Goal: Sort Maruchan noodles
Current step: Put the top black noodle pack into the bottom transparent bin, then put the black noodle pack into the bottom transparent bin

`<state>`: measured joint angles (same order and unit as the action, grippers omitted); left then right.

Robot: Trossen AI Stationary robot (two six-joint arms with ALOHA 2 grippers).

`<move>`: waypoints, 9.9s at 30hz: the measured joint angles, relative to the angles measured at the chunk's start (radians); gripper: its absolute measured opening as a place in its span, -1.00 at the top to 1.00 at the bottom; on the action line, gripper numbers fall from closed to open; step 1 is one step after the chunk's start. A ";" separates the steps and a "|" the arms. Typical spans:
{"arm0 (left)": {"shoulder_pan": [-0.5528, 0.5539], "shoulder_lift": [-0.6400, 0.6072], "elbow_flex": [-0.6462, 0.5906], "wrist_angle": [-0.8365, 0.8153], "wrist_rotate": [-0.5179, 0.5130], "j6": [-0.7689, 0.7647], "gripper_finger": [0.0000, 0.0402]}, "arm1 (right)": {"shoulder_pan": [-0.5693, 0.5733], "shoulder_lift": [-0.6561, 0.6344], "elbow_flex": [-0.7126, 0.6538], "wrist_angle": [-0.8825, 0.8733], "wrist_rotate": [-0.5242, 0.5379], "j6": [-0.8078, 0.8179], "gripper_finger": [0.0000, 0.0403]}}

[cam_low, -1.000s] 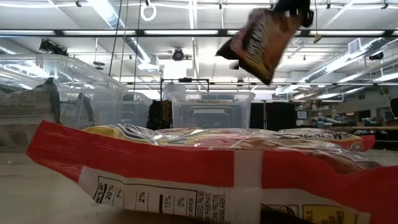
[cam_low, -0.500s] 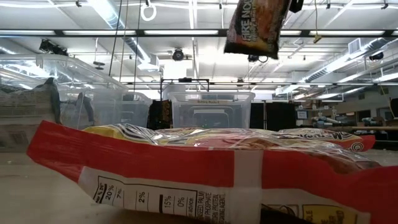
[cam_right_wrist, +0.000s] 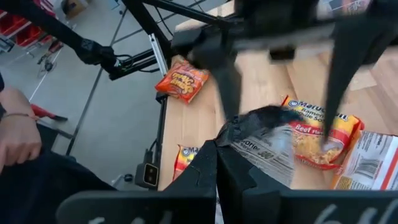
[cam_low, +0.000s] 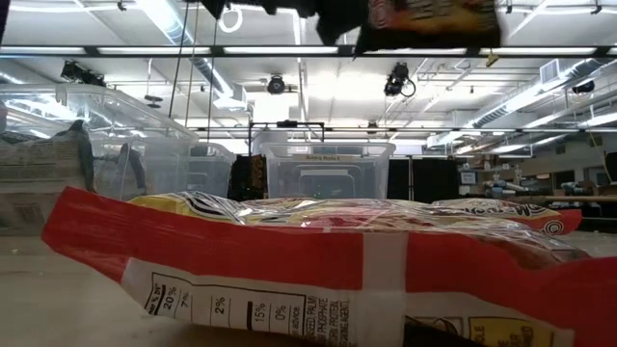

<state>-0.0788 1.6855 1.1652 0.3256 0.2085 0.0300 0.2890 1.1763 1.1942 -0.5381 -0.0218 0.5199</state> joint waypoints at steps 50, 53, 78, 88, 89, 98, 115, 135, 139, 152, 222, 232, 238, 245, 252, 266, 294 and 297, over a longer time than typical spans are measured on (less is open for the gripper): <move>-0.069 -0.692 0.000 -1.292 -0.462 -1.334 0.60 | -0.436 -0.030 0.001 0.252 0.312 -0.510 -0.07; -0.141 -0.749 0.000 -1.355 -0.445 -1.566 0.60 | -0.477 0.001 0.000 0.242 0.248 -0.563 -0.07; -0.013 -0.804 0.000 -1.847 -0.340 -2.297 0.58 | -0.651 0.104 -0.001 0.223 -0.125 -0.638 -0.07; 0.141 -0.660 0.000 -1.875 -0.277 -2.282 0.58 | -0.711 0.053 -0.001 0.144 -0.164 -0.620 -0.07; 0.152 -0.646 0.000 -1.874 -0.258 -2.279 0.58 | -0.711 0.047 -0.001 0.134 -0.164 -0.623 -0.07; 0.237 -0.597 -0.081 -1.745 -0.127 -2.249 0.58 | -0.699 -0.004 -0.001 0.043 -0.164 -0.628 -0.07; 0.462 -0.546 -0.339 -1.509 -0.182 -2.350 0.58 | -0.661 -0.027 -0.016 0.031 -0.164 -0.622 -0.07; 0.649 -0.518 -0.343 -1.378 -0.390 -2.226 -0.13 | -0.638 -0.039 -0.101 0.095 -0.185 -0.546 -0.07; 0.647 -0.518 -0.343 -1.363 -0.461 -2.214 -0.20 | -0.607 -0.038 -0.101 0.107 -0.151 -0.548 -0.07; 0.640 -0.523 -0.270 -1.451 -0.457 -2.077 -0.21 | -0.561 -0.037 -0.101 0.134 -0.099 -0.567 -0.07; -0.432 -0.828 -0.270 -0.583 -0.750 -0.790 -0.21 | 0.669 0.741 -0.002 -0.570 0.000 -0.027 0.69; -0.416 -0.816 -0.270 -0.327 -0.852 -0.565 -0.21 | 0.579 0.392 0.001 -0.623 0.165 0.254 0.96; -0.415 -0.756 -0.270 -0.199 -0.896 -0.460 -0.21 | 0.502 0.102 0.002 -0.528 0.307 0.374 0.97; -0.384 -0.635 -0.270 -0.086 -0.930 -0.450 -0.27 | 0.460 -0.133 0.002 -0.217 0.464 0.364 0.98; -0.335 -0.502 -0.270 0.127 -0.931 -0.205 -0.46 | 0.423 -0.208 0.002 0.044 0.586 0.238 0.98; -0.244 -0.236 -0.268 0.710 -0.734 0.709 -0.55 | 0.315 -0.203 0.002 0.538 0.601 -0.017 0.98; -0.056 0.134 0.231 0.793 -0.502 0.307 -0.55 | 0.081 -0.053 0.002 0.887 0.512 -0.264 0.98; -0.057 0.134 0.251 0.802 -0.499 0.303 -0.54 | 0.080 -0.053 0.002 0.917 0.510 -0.289 0.98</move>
<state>-0.1360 1.8194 1.4160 1.1273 -0.2907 0.3328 0.3691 1.1229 1.1957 0.3791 0.4881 0.2305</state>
